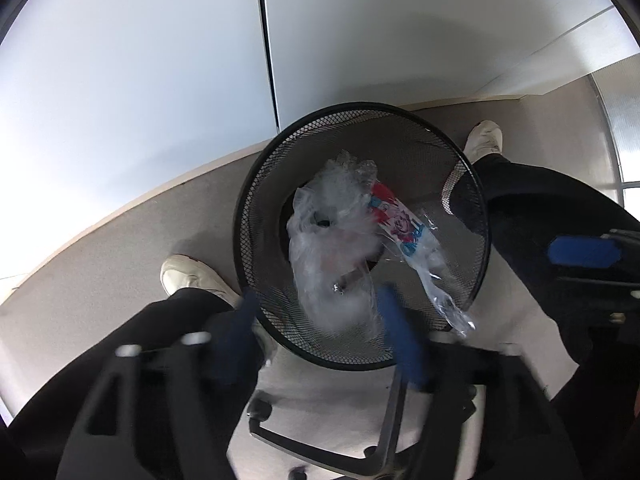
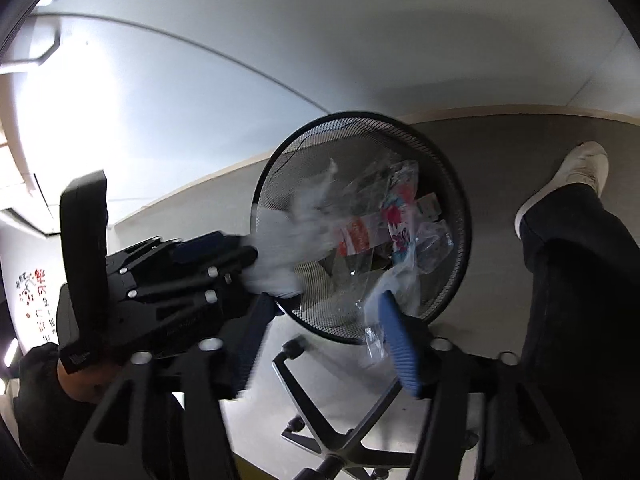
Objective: Collect trash
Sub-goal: 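Open both tools to drop the bag and wrapper into the wastebasket, then raise both tools back toward the counter items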
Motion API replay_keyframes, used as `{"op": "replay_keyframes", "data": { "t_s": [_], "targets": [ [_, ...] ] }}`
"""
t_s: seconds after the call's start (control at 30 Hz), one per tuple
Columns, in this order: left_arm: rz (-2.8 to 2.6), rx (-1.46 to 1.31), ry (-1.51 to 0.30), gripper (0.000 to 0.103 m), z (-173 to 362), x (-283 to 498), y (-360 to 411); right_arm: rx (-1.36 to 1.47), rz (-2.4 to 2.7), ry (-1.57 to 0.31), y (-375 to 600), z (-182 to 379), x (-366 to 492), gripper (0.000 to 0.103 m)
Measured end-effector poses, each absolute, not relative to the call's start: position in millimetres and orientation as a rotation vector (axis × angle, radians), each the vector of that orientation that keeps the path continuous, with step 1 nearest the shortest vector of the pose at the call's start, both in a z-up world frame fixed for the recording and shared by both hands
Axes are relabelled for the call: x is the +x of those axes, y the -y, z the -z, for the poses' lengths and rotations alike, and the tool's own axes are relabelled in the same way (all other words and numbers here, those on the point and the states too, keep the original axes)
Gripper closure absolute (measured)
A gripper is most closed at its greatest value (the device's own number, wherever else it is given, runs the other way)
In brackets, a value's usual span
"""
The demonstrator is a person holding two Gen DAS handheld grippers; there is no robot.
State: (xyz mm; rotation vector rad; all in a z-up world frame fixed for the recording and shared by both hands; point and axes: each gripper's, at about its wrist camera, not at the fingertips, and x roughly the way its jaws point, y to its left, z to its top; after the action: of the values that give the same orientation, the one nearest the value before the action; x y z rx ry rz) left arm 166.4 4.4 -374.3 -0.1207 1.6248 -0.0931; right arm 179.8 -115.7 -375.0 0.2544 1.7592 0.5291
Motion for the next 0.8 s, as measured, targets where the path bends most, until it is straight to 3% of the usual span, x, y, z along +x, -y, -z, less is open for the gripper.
{"op": "replay_keyframes", "data": {
  "t_s": [0.03,0.1,0.23,0.8],
  "targets": [
    [0.096,-0.112,-1.629,0.032,375.3,165.7,-3.6,0.262,-0.517,-1.748,117.4,372.2,181.4,0.018],
    [0.100,-0.105,-1.642,0.014,376.3,164.5,-3.3,0.277,-0.496,-1.727,121.0,368.1,182.9,0.011],
    [0.110,-0.101,-1.636,0.005,369.6,161.4,-0.5,0.323,-0.470,-1.693,131.7,355.5,186.4,0.004],
    [0.069,-0.135,-1.468,0.005,275.1,126.8,-9.6,0.267,-0.490,-1.519,127.6,274.1,156.2,0.003]
  ]
}}
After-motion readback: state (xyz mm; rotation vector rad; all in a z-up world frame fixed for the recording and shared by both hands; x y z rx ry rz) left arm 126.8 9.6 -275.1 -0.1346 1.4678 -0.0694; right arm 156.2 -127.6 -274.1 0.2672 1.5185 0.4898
